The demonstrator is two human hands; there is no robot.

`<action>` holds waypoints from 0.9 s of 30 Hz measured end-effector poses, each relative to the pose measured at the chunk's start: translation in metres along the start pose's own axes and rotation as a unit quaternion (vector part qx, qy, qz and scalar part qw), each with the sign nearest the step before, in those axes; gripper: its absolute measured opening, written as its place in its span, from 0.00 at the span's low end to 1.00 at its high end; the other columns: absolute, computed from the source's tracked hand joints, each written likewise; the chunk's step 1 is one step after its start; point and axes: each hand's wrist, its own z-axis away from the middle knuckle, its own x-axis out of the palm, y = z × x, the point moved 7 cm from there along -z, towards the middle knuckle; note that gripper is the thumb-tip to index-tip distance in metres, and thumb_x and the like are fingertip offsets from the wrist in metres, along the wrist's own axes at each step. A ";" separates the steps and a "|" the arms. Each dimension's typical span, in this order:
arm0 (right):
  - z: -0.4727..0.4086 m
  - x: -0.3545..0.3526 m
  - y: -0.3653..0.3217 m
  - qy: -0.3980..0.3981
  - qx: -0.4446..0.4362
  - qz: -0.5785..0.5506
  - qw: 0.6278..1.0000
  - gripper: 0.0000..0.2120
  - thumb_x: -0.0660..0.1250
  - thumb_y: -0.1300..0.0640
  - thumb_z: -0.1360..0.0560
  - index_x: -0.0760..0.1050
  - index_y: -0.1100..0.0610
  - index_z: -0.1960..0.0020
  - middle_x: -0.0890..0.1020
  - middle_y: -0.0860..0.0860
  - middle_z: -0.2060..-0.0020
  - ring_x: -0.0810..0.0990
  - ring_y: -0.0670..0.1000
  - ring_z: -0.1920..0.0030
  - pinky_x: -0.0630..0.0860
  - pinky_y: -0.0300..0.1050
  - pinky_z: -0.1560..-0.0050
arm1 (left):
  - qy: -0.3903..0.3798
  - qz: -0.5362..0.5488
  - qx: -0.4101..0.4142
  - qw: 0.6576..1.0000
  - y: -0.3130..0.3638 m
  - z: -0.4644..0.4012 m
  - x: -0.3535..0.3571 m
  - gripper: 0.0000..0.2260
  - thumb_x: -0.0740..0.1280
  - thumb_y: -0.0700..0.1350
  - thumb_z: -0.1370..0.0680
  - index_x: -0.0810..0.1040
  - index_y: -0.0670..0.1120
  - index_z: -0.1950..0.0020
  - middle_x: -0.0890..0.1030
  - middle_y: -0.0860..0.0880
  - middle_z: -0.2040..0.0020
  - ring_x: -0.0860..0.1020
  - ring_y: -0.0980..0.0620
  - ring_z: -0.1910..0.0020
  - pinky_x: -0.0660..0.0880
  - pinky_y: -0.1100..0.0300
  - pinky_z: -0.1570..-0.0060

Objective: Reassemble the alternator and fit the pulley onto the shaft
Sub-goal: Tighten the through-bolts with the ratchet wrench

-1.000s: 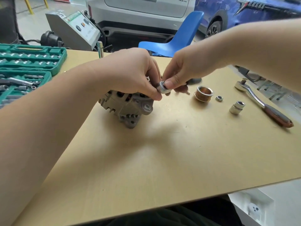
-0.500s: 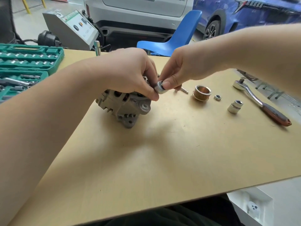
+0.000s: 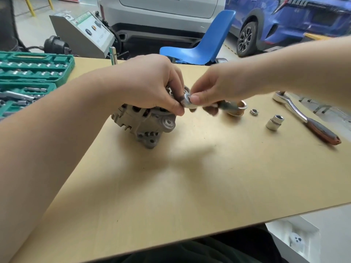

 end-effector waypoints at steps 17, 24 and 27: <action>-0.005 0.009 0.009 -0.030 -0.030 -0.112 0.993 0.27 0.66 0.26 0.33 0.85 0.47 0.52 0.87 0.52 0.61 0.86 0.49 0.62 0.79 0.39 0.64 | 0.008 0.012 0.007 1.000 -0.001 0.000 0.000 0.04 0.81 0.60 0.30 0.89 0.64 0.58 0.83 0.68 0.51 0.79 0.56 0.47 0.78 0.44 0.44; -0.011 0.005 0.007 -0.040 -0.051 -0.096 0.993 0.23 0.64 0.30 0.27 0.83 0.49 0.53 0.89 0.53 0.60 0.89 0.51 0.59 0.81 0.42 0.63 | 0.026 -0.003 -0.004 1.000 -0.003 -0.001 0.000 0.09 0.80 0.65 0.32 0.89 0.63 0.58 0.84 0.64 0.49 0.80 0.53 0.46 0.79 0.42 0.45; -0.001 0.045 0.010 -0.125 0.008 -0.369 0.921 0.25 0.64 0.39 0.21 0.76 0.63 0.46 0.86 0.67 0.55 0.88 0.69 0.53 0.86 0.56 0.58 | 0.020 0.004 -0.006 1.000 -0.002 -0.002 0.000 0.10 0.81 0.66 0.34 0.88 0.65 0.58 0.84 0.64 0.51 0.80 0.53 0.47 0.80 0.42 0.47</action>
